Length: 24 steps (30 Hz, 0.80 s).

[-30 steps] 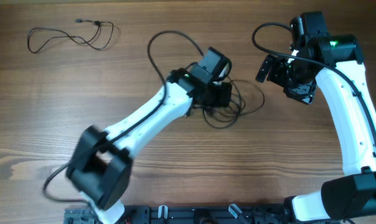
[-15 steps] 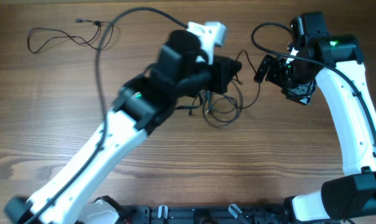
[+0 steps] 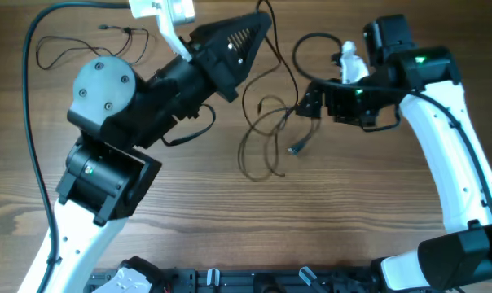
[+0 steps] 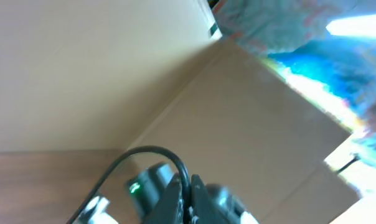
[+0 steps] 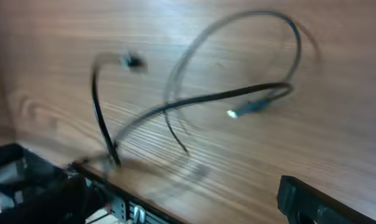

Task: Untangle cables

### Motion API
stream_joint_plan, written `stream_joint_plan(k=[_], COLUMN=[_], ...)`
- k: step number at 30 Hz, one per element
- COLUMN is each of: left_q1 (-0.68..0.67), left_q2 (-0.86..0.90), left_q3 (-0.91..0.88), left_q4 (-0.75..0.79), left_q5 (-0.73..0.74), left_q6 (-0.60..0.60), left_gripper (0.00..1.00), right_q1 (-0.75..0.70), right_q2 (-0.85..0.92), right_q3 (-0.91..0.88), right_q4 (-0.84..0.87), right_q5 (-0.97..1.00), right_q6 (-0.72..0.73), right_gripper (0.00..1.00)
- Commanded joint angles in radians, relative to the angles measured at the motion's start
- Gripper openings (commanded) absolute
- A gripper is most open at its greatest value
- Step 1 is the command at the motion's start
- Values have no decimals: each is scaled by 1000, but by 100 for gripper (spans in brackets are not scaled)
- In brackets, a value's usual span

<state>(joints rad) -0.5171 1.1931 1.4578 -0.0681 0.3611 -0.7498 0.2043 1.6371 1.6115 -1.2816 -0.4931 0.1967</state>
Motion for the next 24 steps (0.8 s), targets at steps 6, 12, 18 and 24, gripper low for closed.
stream_joint_plan(k=[6, 12, 18, 24], left_q1=[5, 5, 25, 279], left_q2=[-3, -4, -26, -114], left_q3=[16, 16, 16, 16], left_q4=[82, 195, 207, -188], left_q5=[-18, -17, -20, -59], left_q6=[-187, -307, -265, -246], left_gripper=[4, 4, 4, 4], right_q1=[112, 173, 192, 68], right_q2=[9, 41, 173, 202], right_q3=[-4, -4, -4, -4], right_q4=[158, 198, 194, 98], right_q5=[30, 179, 279, 419], right_q6=[181, 330, 330, 322], right_gripper=[100, 100, 100, 100])
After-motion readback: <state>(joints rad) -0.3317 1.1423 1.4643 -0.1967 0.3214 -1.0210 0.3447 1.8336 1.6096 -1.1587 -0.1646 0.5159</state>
